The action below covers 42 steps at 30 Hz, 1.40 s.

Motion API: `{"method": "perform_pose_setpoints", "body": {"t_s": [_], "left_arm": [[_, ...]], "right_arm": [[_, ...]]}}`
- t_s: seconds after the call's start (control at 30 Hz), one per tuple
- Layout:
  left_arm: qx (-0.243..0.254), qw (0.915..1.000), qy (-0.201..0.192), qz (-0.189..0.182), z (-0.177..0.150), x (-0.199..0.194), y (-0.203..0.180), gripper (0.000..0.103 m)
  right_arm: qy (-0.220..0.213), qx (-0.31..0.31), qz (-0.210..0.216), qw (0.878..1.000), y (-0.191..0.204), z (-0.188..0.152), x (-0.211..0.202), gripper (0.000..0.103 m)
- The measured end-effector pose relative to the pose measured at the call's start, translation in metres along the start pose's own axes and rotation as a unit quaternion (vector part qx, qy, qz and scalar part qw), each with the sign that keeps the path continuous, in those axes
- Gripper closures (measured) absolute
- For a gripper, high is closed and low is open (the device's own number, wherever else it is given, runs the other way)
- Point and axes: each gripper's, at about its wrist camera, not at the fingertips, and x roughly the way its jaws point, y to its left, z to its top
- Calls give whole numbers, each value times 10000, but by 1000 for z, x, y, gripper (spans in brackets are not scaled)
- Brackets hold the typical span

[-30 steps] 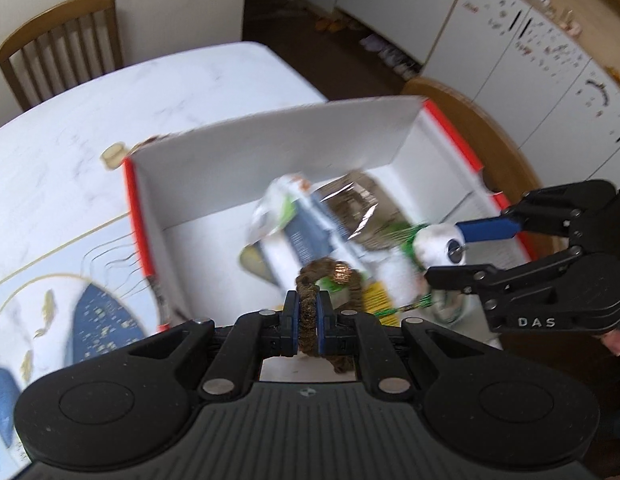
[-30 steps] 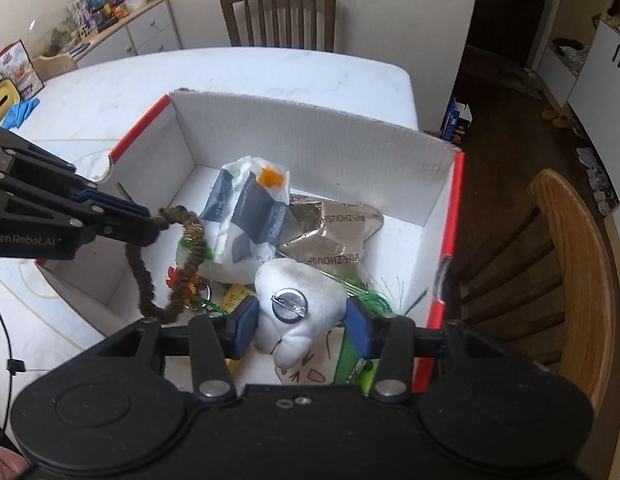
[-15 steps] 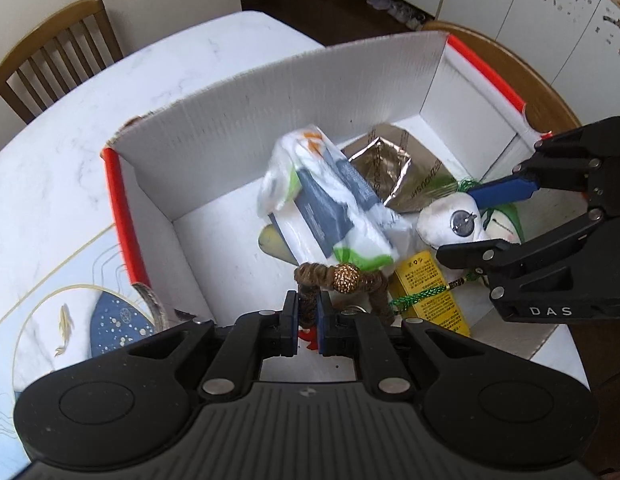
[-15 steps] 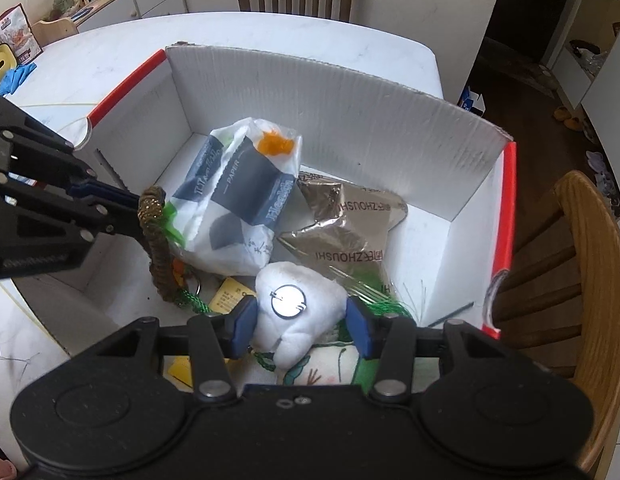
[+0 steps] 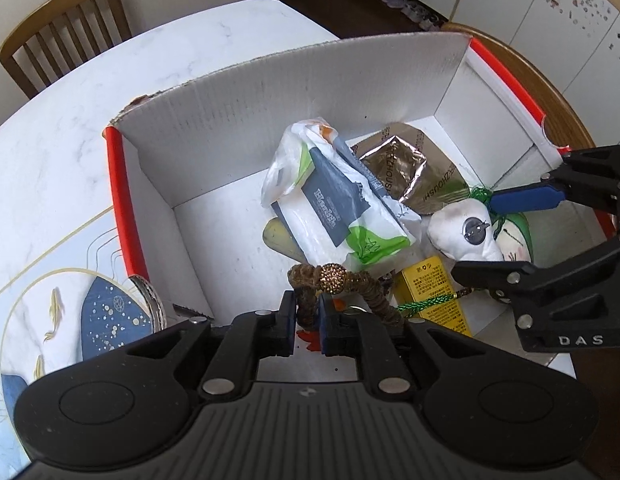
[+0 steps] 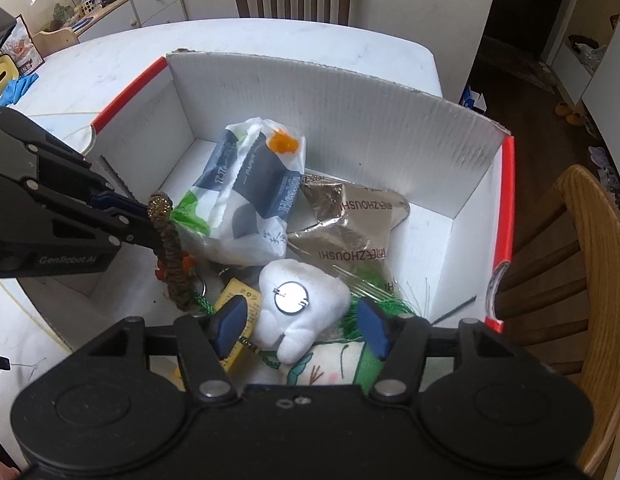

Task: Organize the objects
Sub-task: 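Open both tools to release the bracelet and tooth toy into the box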

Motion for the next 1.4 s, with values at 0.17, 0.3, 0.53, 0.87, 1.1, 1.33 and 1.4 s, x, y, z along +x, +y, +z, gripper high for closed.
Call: {"method": "perform_pose_setpoints", "body": {"t_s": [0.17,0.3,0.53,0.87,1.1,1.33,1.4], "left_arm": [[-25,10000,-70,-25,-2,-7,0,91],[-67,9998,-153,-54,-7,-14,-2,91],[-276,9989,-256,-287,-18,-31,-1,91],[-376,9958,-780,-285,-40,-73,9,91],[-369,9900,-1303,-403,-58,-104,17,91],[-381,9823,-1792,-390,-80,-127,24,91],[-322,9810,-1876,-370,-85,-133,26,91]], "right_arm": [[-117,-31,-15,9999,1,0,-14,41],[-223,-57,-42,9997,3,0,-28,36],[-462,-100,-51,9989,7,-3,-55,31],[-816,-62,-222,9964,25,-15,-94,25],[-1064,56,-348,9937,44,-23,-119,25],[-1278,240,-511,9902,67,-32,-132,20],[-1305,320,-526,9895,73,-35,-135,19]]}}
